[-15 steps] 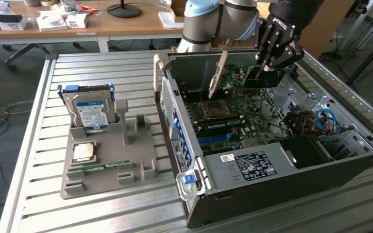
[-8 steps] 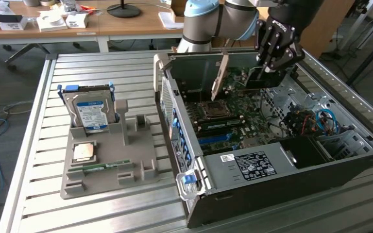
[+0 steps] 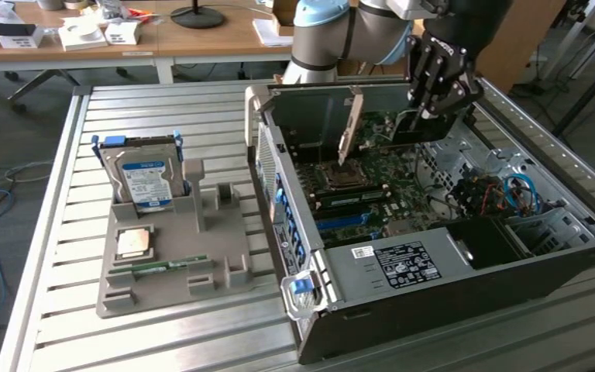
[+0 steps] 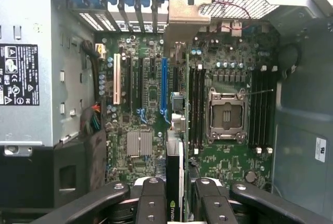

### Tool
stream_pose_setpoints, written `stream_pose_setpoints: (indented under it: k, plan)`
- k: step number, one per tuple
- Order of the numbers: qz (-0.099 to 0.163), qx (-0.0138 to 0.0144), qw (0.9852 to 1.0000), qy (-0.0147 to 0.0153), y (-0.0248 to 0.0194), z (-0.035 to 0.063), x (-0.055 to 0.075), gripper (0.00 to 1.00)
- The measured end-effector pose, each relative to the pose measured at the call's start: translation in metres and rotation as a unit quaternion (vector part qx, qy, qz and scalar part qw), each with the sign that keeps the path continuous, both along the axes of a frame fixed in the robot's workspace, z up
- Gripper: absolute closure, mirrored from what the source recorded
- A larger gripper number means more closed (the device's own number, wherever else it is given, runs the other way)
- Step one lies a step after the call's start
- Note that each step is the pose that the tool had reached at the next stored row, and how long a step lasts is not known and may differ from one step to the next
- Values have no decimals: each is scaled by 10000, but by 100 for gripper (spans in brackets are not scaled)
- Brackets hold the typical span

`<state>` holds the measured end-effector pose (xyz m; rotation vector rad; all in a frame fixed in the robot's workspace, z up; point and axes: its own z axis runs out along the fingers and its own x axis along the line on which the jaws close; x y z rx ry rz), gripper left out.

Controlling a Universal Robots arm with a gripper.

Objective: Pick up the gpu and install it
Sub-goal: 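Insert the gpu into the slot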

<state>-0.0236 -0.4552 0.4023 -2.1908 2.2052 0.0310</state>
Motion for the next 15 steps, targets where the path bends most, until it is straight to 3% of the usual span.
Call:
stream_pose_setpoints:
  k: [6, 15]
  plan:
    - [-5, -1, 10000, -13, 0, -49, -83, 74]
    - [-89, -1, 10000, -13, 0, -130, -93, 74]
